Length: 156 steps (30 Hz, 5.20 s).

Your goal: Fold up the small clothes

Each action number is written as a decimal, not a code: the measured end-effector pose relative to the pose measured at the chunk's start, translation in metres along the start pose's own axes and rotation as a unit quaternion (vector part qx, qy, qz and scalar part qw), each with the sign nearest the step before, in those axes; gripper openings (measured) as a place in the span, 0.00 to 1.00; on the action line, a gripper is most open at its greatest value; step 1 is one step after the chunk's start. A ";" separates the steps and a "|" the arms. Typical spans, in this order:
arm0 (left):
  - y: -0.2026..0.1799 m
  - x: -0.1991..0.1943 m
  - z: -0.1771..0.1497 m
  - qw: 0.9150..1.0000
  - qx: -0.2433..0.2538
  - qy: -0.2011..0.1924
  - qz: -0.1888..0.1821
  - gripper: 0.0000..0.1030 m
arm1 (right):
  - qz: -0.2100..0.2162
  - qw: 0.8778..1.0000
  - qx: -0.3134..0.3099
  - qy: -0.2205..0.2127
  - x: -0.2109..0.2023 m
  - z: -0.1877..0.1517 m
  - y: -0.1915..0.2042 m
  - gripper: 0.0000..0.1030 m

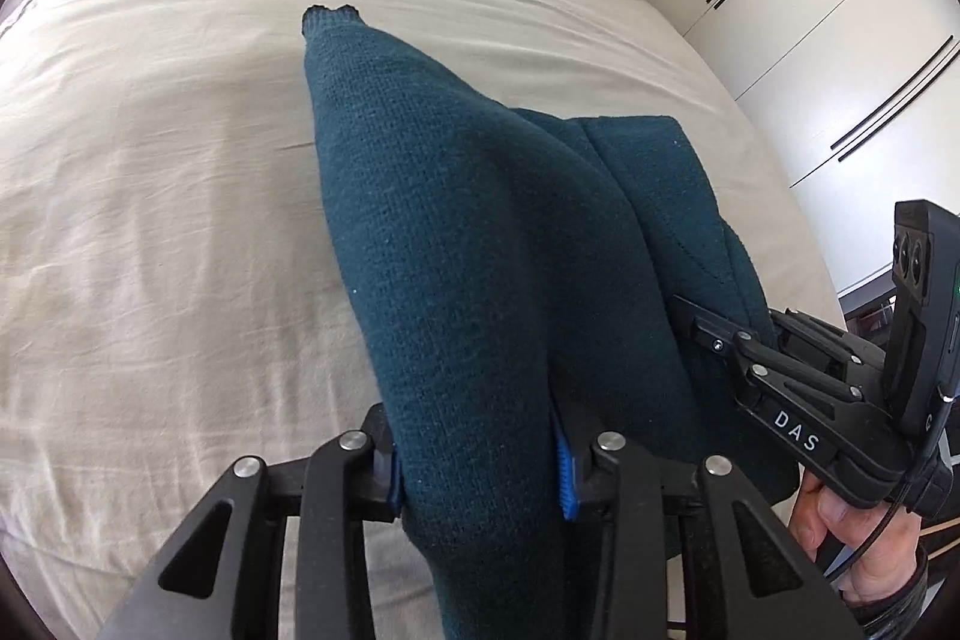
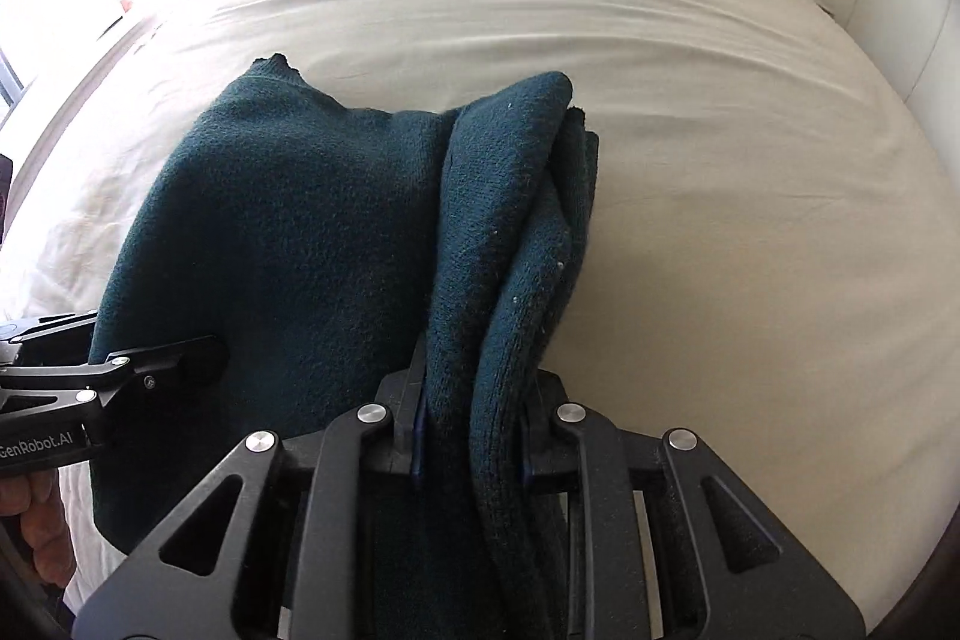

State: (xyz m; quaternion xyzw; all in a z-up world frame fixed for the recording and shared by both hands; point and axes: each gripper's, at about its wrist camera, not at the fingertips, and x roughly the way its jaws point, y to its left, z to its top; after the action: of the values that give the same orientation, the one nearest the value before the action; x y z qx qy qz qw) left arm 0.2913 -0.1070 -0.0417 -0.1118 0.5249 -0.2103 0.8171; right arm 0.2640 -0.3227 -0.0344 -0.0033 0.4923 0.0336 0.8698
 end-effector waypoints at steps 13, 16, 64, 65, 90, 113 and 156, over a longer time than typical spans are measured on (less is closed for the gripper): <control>0.051 -0.129 -0.109 0.998 0.014 -0.046 0.036 0.37 | 0.077 0.995 -0.031 -0.060 -0.114 -0.096 0.108 0.19; 0.065 -0.140 -0.133 0.998 0.009 -0.047 0.041 0.37 | 0.100 0.993 -0.028 -0.057 -0.122 -0.117 0.119 0.19; 0.078 -0.126 -0.262 0.987 0.096 -0.122 0.048 0.61 | 0.394 0.895 0.210 0.008 -0.069 -0.224 0.080 0.31; 0.078 -0.129 -0.260 0.987 0.093 -0.122 0.045 0.61 | 0.394 0.895 0.212 0.009 -0.070 -0.223 0.082 0.31; 0.069 -0.155 -0.248 0.982 0.080 -0.166 0.046 0.65 | 0.388 0.897 0.212 0.001 -0.076 -0.225 0.075 0.36; -0.020 -0.354 -0.238 0.848 0.127 -0.445 0.260 1.00 | 0.042 0.896 -0.021 -0.442 -0.361 -0.194 0.155 1.00; 0.062 -0.187 -0.255 0.962 -0.033 -0.118 0.243 1.00 | -0.009 0.996 0.060 -0.069 -0.173 -0.216 0.174 1.00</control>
State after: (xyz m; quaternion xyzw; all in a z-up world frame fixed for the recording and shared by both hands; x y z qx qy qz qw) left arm 0.0075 0.0436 -0.0232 -0.0318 0.4429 0.0263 0.8956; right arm -0.0203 -0.1671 0.0067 0.0463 0.4318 -0.0035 0.9008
